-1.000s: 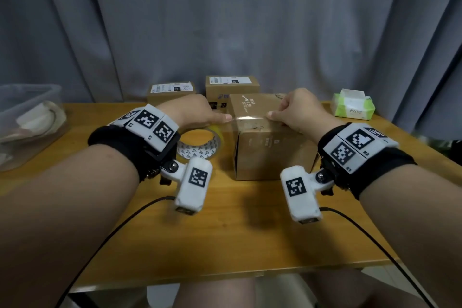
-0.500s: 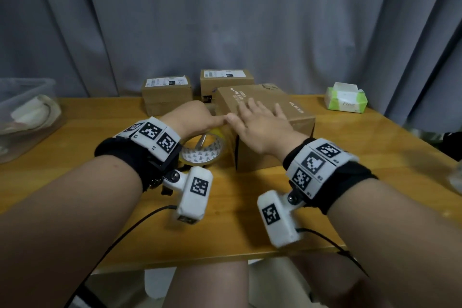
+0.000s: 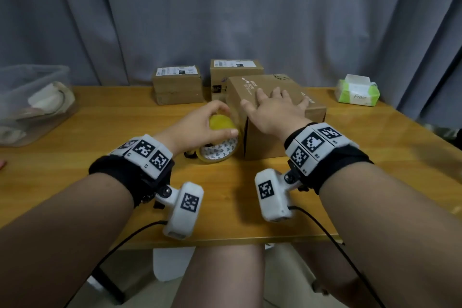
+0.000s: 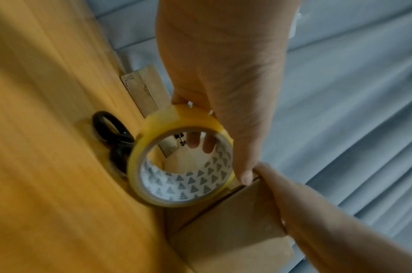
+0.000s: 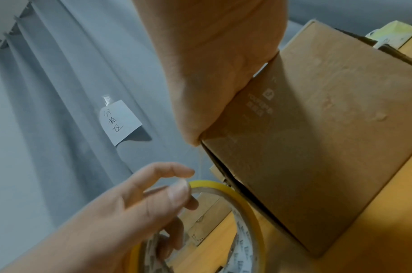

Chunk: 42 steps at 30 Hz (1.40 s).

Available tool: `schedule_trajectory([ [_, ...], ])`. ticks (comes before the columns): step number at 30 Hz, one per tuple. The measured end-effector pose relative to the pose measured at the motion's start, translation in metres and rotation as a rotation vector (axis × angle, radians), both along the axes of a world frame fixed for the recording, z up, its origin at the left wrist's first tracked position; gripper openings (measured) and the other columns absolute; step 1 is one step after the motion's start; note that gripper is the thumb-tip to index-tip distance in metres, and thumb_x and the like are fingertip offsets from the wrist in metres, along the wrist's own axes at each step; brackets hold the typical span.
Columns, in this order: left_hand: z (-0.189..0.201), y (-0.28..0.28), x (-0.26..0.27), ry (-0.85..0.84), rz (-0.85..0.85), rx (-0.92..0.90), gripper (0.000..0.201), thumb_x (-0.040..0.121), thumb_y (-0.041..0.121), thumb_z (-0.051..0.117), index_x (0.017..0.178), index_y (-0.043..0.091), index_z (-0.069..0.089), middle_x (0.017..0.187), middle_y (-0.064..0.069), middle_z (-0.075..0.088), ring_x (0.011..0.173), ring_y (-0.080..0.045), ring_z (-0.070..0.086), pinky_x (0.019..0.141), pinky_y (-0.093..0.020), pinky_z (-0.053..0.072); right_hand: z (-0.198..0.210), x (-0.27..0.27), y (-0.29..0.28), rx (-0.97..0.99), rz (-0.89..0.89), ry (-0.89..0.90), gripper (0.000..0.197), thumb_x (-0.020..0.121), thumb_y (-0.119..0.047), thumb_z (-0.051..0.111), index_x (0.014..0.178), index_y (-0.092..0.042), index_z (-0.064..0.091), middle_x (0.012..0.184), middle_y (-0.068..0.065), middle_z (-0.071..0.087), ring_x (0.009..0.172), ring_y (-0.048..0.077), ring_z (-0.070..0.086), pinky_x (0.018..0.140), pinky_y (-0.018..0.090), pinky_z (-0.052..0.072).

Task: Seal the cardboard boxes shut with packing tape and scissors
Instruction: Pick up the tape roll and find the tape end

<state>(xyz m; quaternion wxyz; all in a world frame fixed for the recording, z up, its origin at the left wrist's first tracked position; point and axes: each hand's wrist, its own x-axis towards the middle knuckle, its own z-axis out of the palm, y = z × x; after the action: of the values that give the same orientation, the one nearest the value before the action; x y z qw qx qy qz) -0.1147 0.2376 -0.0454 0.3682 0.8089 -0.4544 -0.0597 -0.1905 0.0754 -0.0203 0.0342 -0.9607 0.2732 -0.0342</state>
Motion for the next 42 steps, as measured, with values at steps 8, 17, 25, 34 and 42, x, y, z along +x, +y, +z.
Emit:
schedule_trajectory([
  [8,-0.002,0.003,0.001,-0.332,0.05,0.143,0.043,0.087,0.046,0.057,0.126,0.028,0.058,0.1,0.002,0.052,0.096,-0.012,0.049,0.085,-0.026,0.04,-0.006,-0.001,-0.002,-0.052,0.033,-0.033,0.078,0.089,-0.069,0.023,0.153,-0.027,0.011,0.161,0.012,0.007,0.148,0.03,0.005,0.11,0.068,-0.002],
  [17,0.006,-0.001,0.0,-0.352,0.011,0.338,0.046,0.093,0.043,0.051,0.136,0.028,0.049,0.102,0.0,0.043,0.095,-0.011,0.04,0.088,-0.027,0.036,-0.019,-0.001,0.007,-0.137,0.114,-0.22,0.065,0.094,-0.053,0.033,0.151,-0.022,0.024,0.156,0.013,0.024,0.145,0.031,0.015,0.116,0.056,0.003],
  [25,-0.012,0.004,0.003,-0.36,0.023,0.173,0.04,0.089,0.047,0.055,0.123,0.026,0.055,0.117,0.0,0.058,0.108,-0.015,0.051,0.092,-0.032,0.042,-0.027,0.001,0.008,-0.189,0.122,-0.271,0.066,0.09,-0.055,0.042,0.147,-0.023,0.031,0.151,0.01,0.034,0.143,0.029,0.023,0.115,0.056,0.005],
  [34,-0.001,-0.005,0.001,-0.359,0.016,0.361,0.039,0.092,0.043,0.053,0.128,0.028,0.055,0.1,0.002,0.044,0.1,-0.015,0.046,0.09,-0.03,0.038,-0.028,0.002,0.009,-0.195,0.111,-0.292,0.062,0.094,-0.052,0.036,0.149,-0.023,0.029,0.151,0.01,0.035,0.143,0.03,0.024,0.115,0.056,0.007],
  [42,-0.018,-0.002,0.005,-0.262,0.008,0.254,0.045,0.094,0.044,0.048,0.136,0.028,0.047,0.114,-0.002,0.047,0.106,-0.018,0.05,0.092,-0.032,0.043,-0.029,0.004,0.011,-0.21,0.101,-0.287,0.063,0.094,-0.049,0.038,0.148,-0.019,0.03,0.151,0.012,0.034,0.142,0.031,0.024,0.116,0.056,0.007],
])
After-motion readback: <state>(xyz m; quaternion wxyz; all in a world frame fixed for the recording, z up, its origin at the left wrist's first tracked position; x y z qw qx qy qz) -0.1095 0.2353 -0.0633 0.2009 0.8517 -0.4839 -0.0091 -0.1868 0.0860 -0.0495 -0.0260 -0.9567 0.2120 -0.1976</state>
